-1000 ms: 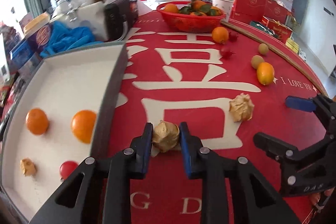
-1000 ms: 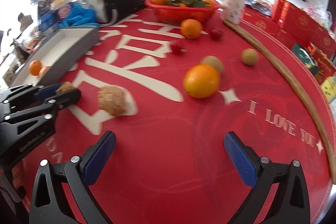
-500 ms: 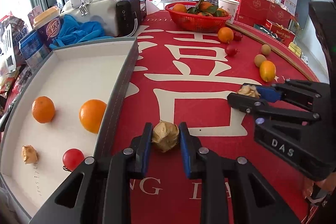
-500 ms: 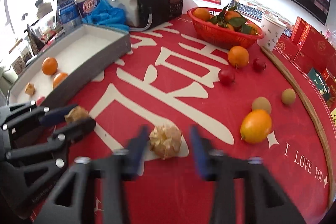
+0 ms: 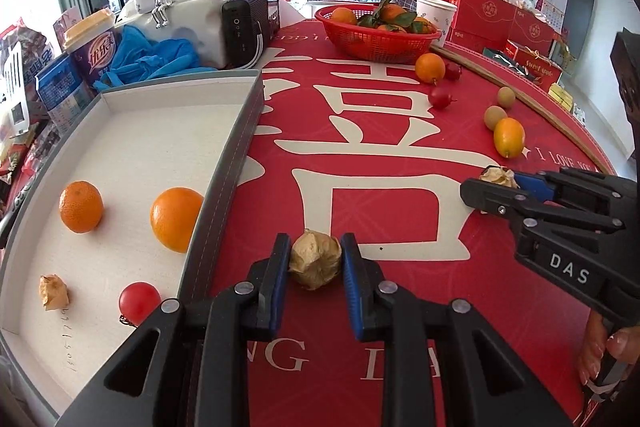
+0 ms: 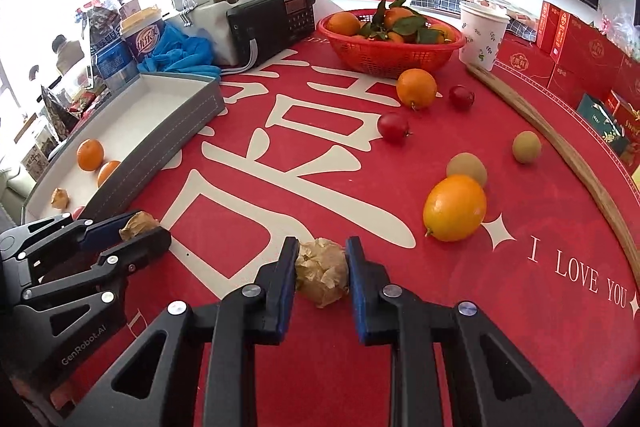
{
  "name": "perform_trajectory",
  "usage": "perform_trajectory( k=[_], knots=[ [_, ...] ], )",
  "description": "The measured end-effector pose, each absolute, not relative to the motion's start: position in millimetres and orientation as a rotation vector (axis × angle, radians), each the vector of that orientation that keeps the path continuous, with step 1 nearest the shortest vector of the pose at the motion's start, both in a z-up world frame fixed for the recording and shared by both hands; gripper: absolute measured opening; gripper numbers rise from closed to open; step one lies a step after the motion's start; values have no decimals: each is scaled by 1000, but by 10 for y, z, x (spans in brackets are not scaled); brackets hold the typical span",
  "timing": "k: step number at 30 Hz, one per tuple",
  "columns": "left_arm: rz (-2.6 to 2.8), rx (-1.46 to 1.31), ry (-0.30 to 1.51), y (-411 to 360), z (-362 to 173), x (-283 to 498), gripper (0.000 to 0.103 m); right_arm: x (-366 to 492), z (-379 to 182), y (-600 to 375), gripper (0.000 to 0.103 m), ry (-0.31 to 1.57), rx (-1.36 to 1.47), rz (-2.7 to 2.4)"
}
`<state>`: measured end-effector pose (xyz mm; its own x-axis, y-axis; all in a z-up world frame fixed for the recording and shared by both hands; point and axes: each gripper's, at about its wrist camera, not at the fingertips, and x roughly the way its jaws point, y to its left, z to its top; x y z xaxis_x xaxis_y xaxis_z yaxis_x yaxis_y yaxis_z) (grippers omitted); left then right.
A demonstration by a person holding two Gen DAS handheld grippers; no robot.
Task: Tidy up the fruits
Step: 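Carry the nut in the left tool while the right tool carries its nut over the tray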
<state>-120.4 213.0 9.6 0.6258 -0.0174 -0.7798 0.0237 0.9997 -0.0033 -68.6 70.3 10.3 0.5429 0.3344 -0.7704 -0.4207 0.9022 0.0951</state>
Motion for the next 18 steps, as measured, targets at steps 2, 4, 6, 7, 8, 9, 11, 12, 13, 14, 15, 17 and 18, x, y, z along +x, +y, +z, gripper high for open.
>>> perform_trajectory(
  k=[2,4,6,7,8,9,11,12,13,14,15,17,18],
  knots=[
    [-24,5,894,2129,95,-1205,28,-687,102,702,25,891,-105,450],
    [-24,6,894,2128,95,-1205,28,-686,102,702,25,890,-107,449],
    [-24,6,894,2130,96,-1205,28,-688,100,709,25,889,-112,446],
    [-24,6,894,2129,96,-1204,28,-689,99,708,25,889,-114,445],
    [-24,6,894,2128,95,-1206,28,-692,100,708,25,889,-115,445],
    [-24,6,894,2128,95,-1206,28,-688,100,709,25,889,-115,445],
    [-24,6,894,2128,95,-1206,28,-689,100,711,25,889,-115,445],
    [-24,6,894,2129,96,-1205,28,-691,101,712,25,889,-116,445],
    [-24,6,894,2130,96,-1204,28,-691,101,713,25,889,-116,445],
    [-24,6,894,2128,95,-1206,28,-691,100,715,25,888,-117,444],
    [-24,6,894,2130,96,-1205,28,-693,100,715,25,888,-119,443],
    [-24,6,894,2128,95,-1206,28,-693,97,718,25,888,-119,444],
    [-24,6,894,2128,95,-1206,28,-694,96,717,25,887,-120,443]
  ],
)
